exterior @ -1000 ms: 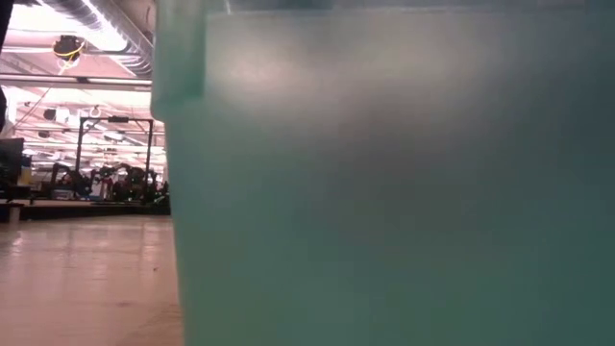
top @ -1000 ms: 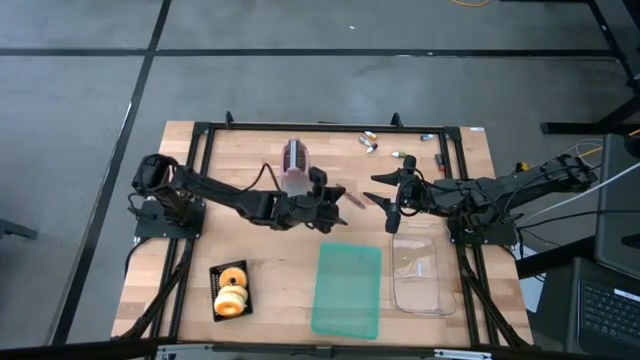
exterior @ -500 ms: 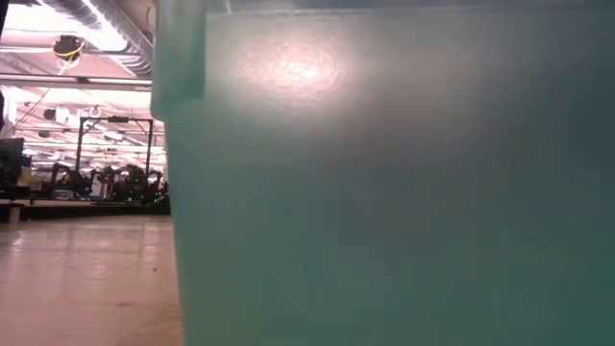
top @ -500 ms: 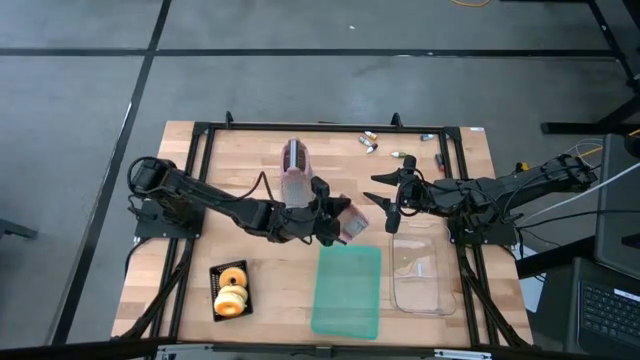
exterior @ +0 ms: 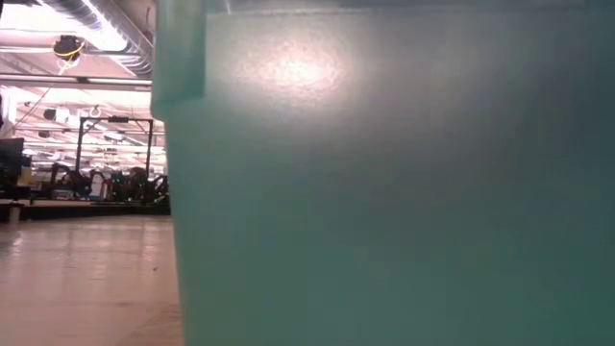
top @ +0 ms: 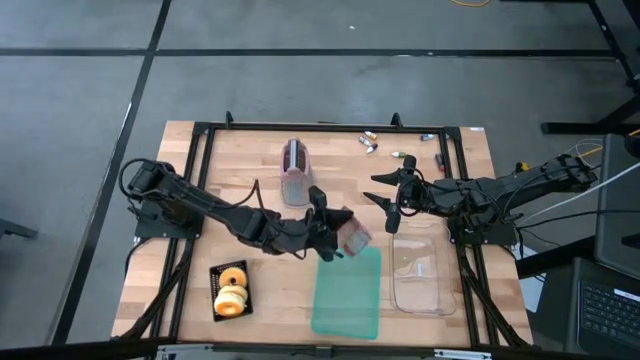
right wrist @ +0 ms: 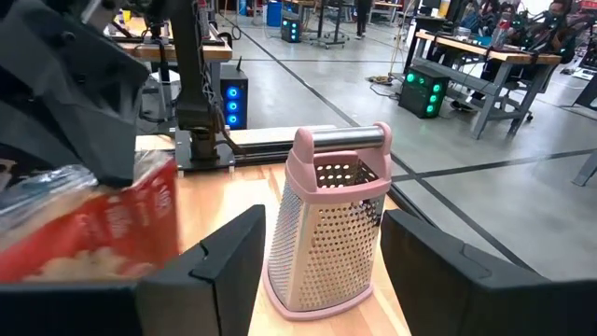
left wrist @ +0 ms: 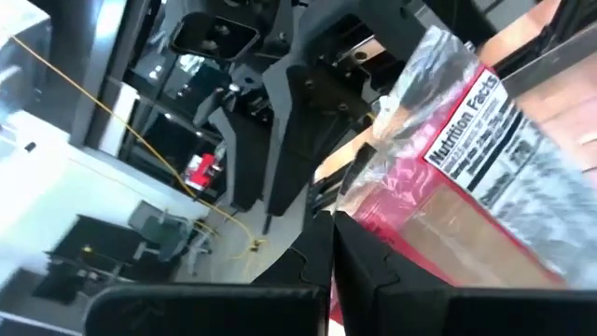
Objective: Pick & Place Food Item
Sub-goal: Put the red popcorn bag into the blue bin
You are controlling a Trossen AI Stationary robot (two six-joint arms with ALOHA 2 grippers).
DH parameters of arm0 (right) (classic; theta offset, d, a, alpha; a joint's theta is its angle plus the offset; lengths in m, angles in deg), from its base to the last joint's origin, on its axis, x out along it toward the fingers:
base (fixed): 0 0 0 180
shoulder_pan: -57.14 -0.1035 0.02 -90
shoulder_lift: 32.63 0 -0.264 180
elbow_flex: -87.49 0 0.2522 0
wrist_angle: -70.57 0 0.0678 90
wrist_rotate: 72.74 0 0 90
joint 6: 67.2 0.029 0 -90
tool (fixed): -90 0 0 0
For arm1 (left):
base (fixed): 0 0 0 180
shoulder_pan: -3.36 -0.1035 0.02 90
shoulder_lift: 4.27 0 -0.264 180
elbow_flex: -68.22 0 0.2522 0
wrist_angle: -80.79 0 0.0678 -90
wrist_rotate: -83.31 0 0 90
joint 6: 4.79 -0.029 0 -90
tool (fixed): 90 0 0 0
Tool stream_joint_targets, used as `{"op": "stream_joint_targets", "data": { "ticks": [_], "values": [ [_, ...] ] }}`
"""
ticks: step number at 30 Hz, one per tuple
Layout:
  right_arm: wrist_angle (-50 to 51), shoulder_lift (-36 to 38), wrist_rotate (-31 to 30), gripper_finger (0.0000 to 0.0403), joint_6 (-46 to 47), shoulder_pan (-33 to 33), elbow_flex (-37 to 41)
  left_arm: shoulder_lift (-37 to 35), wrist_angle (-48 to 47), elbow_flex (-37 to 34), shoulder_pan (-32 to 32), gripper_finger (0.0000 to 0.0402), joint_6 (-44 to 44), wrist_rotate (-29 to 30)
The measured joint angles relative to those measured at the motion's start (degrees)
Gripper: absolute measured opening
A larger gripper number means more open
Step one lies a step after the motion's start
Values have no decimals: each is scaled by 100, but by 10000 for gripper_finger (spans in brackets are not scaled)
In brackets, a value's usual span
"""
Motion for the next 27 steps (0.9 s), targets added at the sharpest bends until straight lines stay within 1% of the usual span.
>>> {"op": "stream_joint_targets", "data": {
  "ticks": [6, 14, 21, 27],
  "values": [
    [-19, -1, 3, 212, 2, 0, 0, 250, -27, 1, 100, 1, 616, -195],
    [-44, -2, 20, 212, 4, -2, 0, 839, 71, 1, 198, 1, 1284, -147],
    [-44, -1, 22, 212, 7, -2, 0, 898, 386, 1, 335, 1, 1470, -25],
    [-44, -2, 22, 212, 11, -2, 0, 896, 690, 1, 447, 1, 1145, 171]
  ]
}}
